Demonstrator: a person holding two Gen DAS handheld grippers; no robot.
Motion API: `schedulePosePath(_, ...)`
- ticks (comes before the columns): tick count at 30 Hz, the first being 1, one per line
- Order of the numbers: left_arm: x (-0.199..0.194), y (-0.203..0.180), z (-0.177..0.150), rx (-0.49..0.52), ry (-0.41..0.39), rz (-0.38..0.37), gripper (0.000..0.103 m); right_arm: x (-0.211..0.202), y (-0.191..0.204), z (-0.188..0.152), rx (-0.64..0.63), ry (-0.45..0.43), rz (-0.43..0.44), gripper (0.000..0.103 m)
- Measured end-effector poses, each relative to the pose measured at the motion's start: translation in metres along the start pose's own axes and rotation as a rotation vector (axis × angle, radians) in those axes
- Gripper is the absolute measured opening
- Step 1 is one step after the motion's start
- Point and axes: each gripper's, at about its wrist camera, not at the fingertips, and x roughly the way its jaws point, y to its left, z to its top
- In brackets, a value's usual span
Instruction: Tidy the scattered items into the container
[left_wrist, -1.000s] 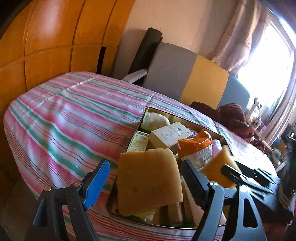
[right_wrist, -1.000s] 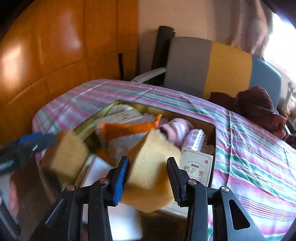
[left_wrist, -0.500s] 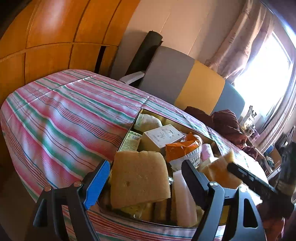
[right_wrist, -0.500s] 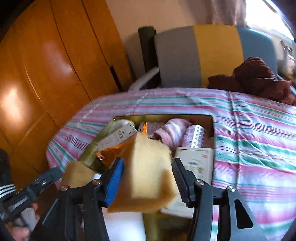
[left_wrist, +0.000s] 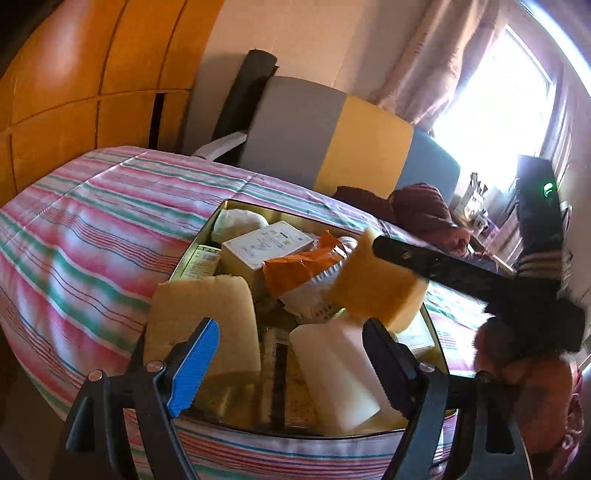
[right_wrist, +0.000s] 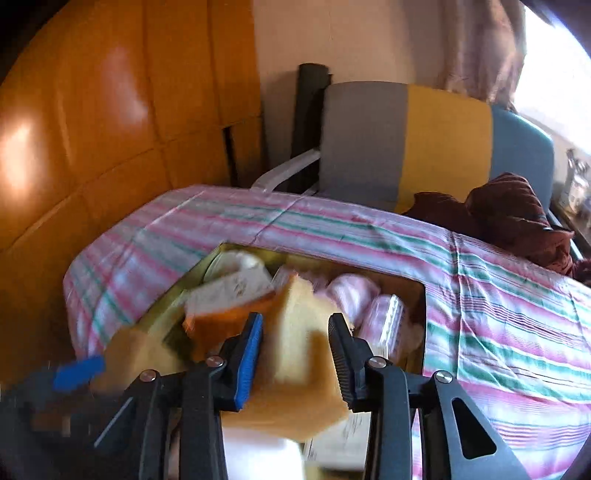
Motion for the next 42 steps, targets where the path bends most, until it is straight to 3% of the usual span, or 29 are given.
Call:
schedulePosePath(2,0.002,0.0,-0.001,-0.005,0.004,-0.001,0.081,-0.008,-0.014,0.0,0.082,0.012,0.092,0.065)
schedulePosePath(5,0.004,-0.004,-0.001,0.003,0.005,0.001,0.081,-0.043,-0.031,-0.004,0.175,-0.108,0.159,0.066)
schedulePosePath(7,0.005,-0.006,-0.002,0.007,0.006,0.006,0.081,-0.059,-0.032,-0.008,0.145,-0.121,0.138,0.065)
schedulePosePath(9,0.006,-0.007,-0.002,0.005,0.005,0.006,0.081,-0.059,-0.025,-0.013,0.07,-0.068,0.067,0.045)
schedulePosePath(11,0.006,-0.009,-0.003,0.01,0.006,0.007,0.081,-0.048,-0.019,-0.017,0.025,-0.019,0.063,0.025)
schedulePosePath(13,0.006,-0.01,-0.003,0.014,0.009,0.01,0.081,-0.028,-0.013,-0.02,0.004,0.05,0.052,0.016)
schedulePosePath(17,0.006,-0.007,-0.002,0.005,0.007,0.005,0.081,0.007,0.0,-0.012,-0.053,0.077,-0.032,0.016)
schedulePosePath(23,0.0,0.0,0.0,-0.022,-0.002,-0.011,0.081,0.017,-0.005,-0.019,-0.099,0.155,-0.048,0.015)
schedulePosePath(26,-0.004,0.004,0.001,-0.037,-0.016,-0.015,0.081,0.011,-0.022,-0.025,-0.019,0.206,-0.005,0.016)
schedulePosePath(28,-0.006,0.006,0.004,-0.037,-0.022,0.004,0.081,-0.001,-0.031,-0.03,0.031,0.181,0.019,0.016)
schedulePosePath(30,-0.008,0.008,0.005,-0.044,-0.029,0.019,0.081,-0.02,-0.035,-0.029,0.065,0.094,0.045,0.018)
schedulePosePath(35,-0.015,0.015,0.01,-0.048,-0.046,0.07,0.081,-0.023,-0.015,-0.013,0.032,0.007,0.034,0.018)
schedulePosePath(37,-0.019,0.022,0.013,-0.057,-0.054,0.083,0.081,-0.01,-0.008,-0.008,0.011,0.021,0.009,0.018)
schedulePosePath(39,-0.024,0.029,0.015,-0.074,-0.066,0.099,0.081,0.011,-0.001,-0.013,-0.017,0.095,0.001,0.017)
schedulePosePath(42,-0.029,0.038,0.019,-0.115,-0.075,0.119,0.081,0.015,0.007,-0.023,-0.072,0.075,-0.042,0.016)
